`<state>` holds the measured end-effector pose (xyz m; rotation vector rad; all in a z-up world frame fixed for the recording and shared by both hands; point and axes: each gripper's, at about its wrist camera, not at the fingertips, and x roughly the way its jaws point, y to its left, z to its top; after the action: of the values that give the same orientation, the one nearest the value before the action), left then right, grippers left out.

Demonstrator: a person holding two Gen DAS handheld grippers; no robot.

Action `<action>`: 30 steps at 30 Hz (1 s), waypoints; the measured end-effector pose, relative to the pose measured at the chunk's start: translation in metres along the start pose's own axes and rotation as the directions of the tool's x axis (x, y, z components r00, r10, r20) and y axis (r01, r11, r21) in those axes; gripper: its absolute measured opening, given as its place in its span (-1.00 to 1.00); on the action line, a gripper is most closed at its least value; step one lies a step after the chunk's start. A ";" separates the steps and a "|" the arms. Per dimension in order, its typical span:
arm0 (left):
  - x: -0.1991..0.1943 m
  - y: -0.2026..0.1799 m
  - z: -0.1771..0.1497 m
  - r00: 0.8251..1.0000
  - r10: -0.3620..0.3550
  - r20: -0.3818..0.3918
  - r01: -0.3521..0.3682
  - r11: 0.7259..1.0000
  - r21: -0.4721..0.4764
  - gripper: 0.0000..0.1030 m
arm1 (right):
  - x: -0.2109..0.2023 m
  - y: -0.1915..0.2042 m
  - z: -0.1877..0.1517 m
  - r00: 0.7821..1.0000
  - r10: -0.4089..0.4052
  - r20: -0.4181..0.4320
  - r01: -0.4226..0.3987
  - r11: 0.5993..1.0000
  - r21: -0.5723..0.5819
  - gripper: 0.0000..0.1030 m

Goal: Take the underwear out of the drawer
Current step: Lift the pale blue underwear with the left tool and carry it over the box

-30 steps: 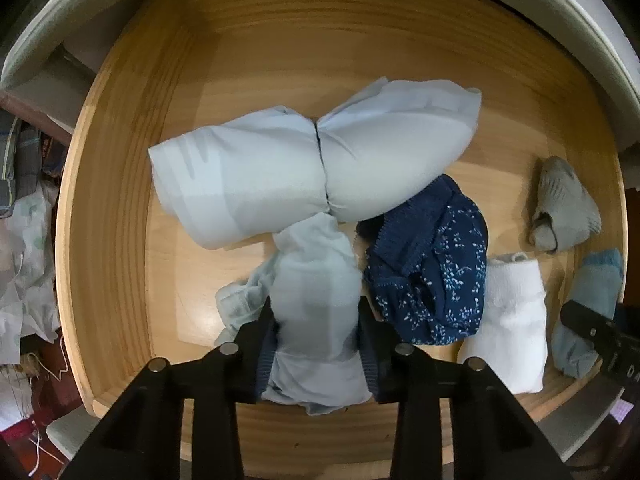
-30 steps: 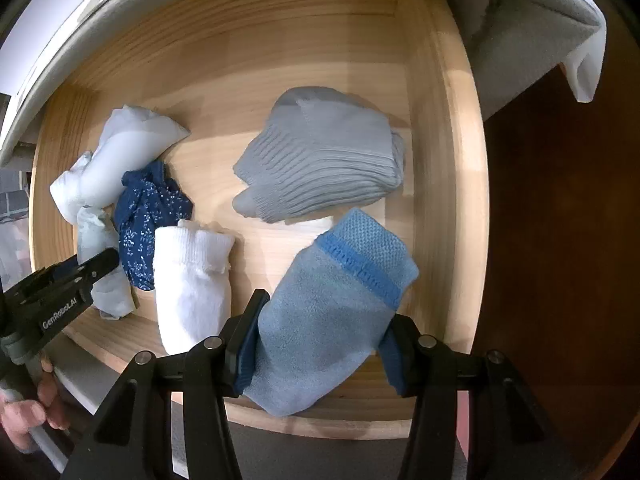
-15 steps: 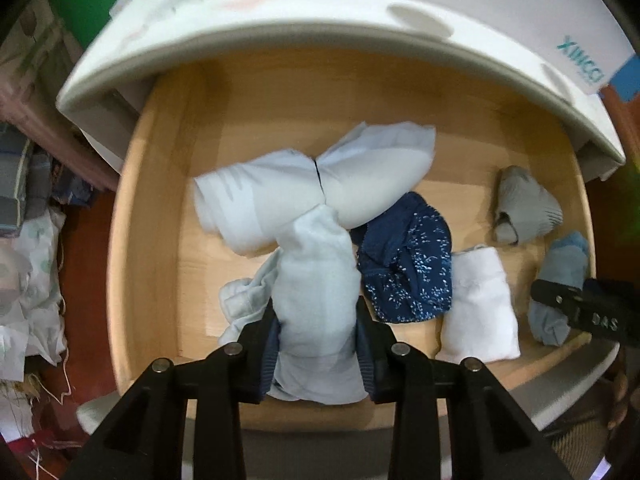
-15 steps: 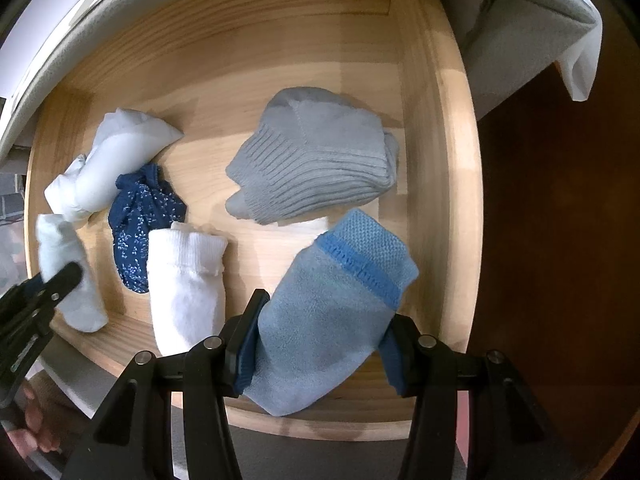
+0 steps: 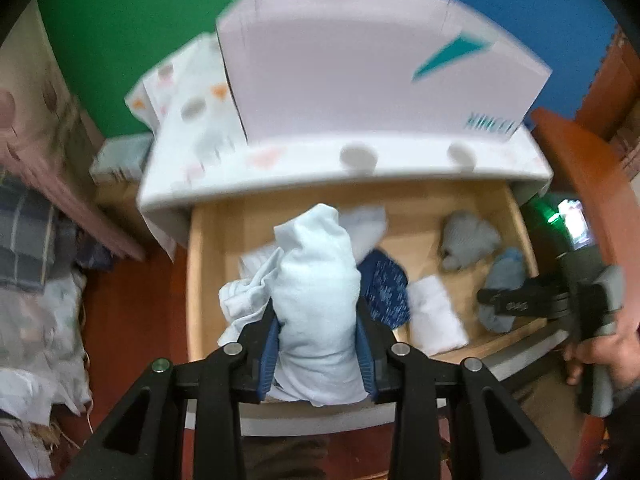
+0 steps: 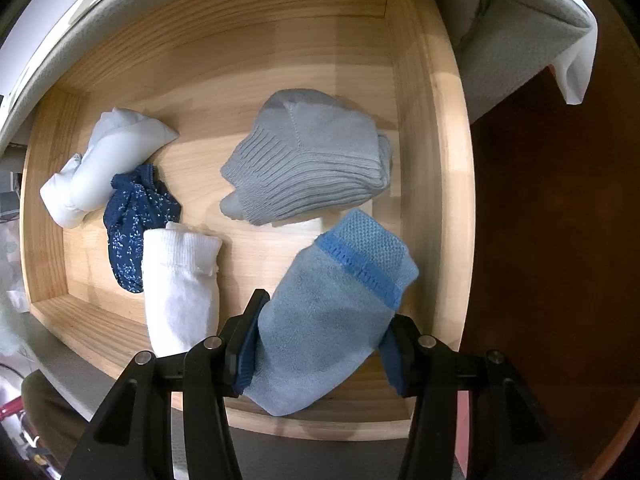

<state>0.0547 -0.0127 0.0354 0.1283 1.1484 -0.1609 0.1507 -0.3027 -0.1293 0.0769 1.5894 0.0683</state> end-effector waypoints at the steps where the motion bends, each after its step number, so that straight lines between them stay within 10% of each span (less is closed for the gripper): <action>1: -0.013 0.002 0.007 1.000 -0.002 0.026 0.002 1.000 0.007 -0.34 | 0.000 0.000 0.000 1.000 0.001 0.000 -0.001 1.000 0.000 -0.07; 15: -0.132 0.004 0.131 0.927 0.037 0.374 -0.064 0.996 0.058 -0.34 | -0.004 0.003 -0.005 1.000 -0.007 0.012 0.007 1.000 -0.009 -0.07; 30: -0.008 -0.014 0.221 0.972 0.031 0.235 -0.052 0.995 0.085 -0.34 | -0.020 0.019 -0.013 0.991 -0.106 0.081 0.108 0.994 -0.013 -0.07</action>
<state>0.2472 -0.0663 0.1319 0.2082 0.9033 -0.1861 0.1382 -0.2858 -0.1070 -0.0195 1.5097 -0.0045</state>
